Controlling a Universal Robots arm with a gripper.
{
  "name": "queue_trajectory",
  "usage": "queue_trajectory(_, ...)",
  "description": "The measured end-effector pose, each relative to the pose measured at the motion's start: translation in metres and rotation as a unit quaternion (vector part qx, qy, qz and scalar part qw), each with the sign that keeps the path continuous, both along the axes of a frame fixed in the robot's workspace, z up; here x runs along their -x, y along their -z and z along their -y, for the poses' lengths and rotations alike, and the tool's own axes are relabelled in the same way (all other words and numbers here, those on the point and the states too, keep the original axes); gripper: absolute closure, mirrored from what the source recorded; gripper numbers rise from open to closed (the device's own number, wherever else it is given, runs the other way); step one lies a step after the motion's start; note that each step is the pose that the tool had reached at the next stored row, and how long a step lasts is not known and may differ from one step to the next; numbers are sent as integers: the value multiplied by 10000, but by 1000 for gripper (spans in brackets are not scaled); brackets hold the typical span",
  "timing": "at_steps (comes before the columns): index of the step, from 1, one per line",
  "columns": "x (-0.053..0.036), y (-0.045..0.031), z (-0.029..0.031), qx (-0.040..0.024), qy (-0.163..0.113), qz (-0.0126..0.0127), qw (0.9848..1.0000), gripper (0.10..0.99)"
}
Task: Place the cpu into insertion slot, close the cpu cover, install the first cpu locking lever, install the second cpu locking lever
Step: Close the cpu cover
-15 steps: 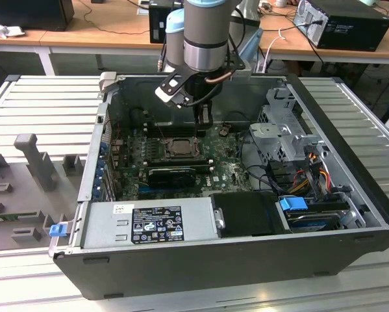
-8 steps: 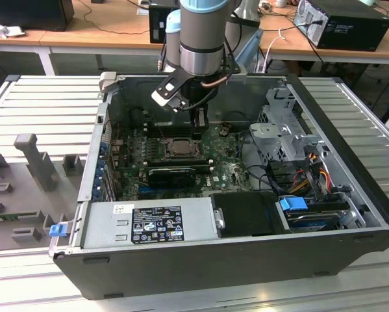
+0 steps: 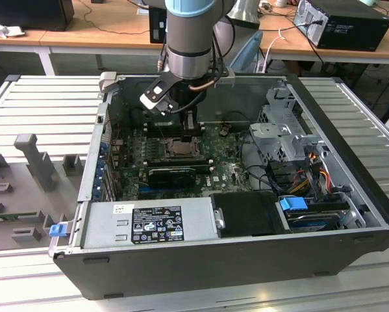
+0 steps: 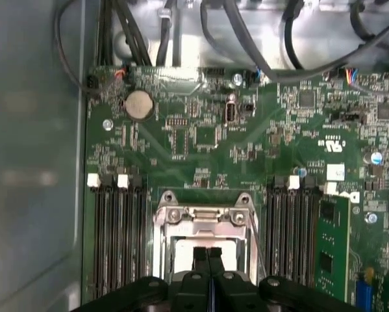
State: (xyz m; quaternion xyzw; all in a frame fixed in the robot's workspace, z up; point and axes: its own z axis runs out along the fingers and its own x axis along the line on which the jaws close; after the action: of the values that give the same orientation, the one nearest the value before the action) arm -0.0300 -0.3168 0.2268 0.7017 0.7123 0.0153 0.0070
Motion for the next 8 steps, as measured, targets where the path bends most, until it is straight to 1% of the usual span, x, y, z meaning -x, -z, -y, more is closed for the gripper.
queue_trajectory(2,36,0,0,0,0,0,10000,980)
queue_trajectory(8,81,0,0,-1,0,0,10000,980)
